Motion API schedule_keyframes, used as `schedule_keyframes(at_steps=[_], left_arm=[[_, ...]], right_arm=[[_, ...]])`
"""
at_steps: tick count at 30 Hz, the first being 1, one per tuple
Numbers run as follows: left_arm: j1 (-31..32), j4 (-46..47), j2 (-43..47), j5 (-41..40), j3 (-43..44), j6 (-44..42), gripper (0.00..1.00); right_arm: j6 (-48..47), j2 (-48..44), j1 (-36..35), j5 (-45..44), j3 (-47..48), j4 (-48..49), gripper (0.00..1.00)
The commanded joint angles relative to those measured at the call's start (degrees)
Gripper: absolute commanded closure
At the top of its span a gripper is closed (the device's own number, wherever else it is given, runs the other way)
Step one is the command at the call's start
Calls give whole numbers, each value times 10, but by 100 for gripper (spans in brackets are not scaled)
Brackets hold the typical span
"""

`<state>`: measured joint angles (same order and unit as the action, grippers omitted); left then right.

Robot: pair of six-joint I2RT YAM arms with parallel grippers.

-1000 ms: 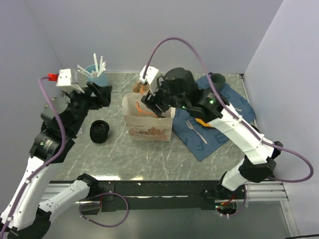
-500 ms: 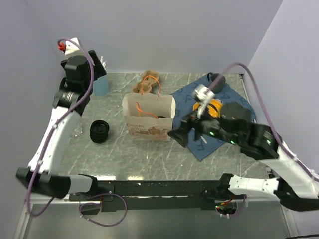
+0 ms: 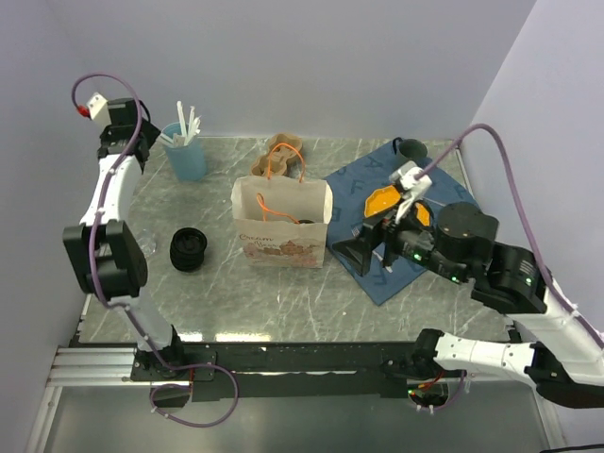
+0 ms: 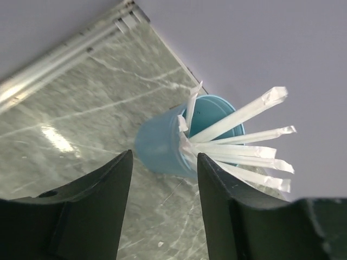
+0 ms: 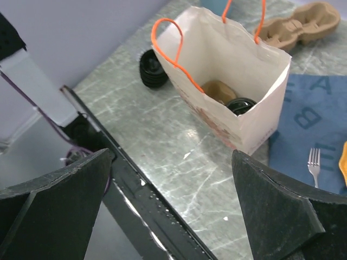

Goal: Pack the takeout coffee

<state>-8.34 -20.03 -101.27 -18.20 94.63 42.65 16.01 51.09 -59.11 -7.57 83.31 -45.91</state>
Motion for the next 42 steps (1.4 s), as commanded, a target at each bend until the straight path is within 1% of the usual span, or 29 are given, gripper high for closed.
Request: schedule_keyframes(at_steps=[1,2,5,10,12,15,18,21,27,34,37,38,41,42], left_arm=[[4,36,-53,37,61,48,46],[4,25,-65,33,84,47,47],[5,13,-97,27,118,50,48],[5,42,-117,25,129,32,56],[5,33,-125,23,139,32,63],[6,24,-127,25,153,35,66],[13,35,-118,22,144,27,71],[21,41,-114,17,140,14,71],[29,25,-122,-5,156,-6,70],[28,35,-115,-11,147,-27,76],[29,37,-111,-7,142,-28,84],[28,39,-110,-6,140,-27,89],[28,44,-103,-1,138,-31,99],[28,45,-101,3,142,-34,99]], right_arm=[[-23,33,2,-24,29,17,0],[-30,41,2,-20,33,15,0],[-58,66,2,-25,45,13,0],[-89,91,7,-28,47,26,0],[-99,97,9,-25,47,29,0],[-109,103,17,-24,42,32,0],[-119,106,21,-24,40,35,0],[-125,106,24,-22,40,35,0],[-129,99,29,-21,29,36,0],[-133,95,36,-18,22,40,0],[-138,95,38,-15,23,42,0],[-140,96,38,-15,24,40,0],[-143,96,39,-16,26,40,0],[-143,96,38,-15,25,40,0]])
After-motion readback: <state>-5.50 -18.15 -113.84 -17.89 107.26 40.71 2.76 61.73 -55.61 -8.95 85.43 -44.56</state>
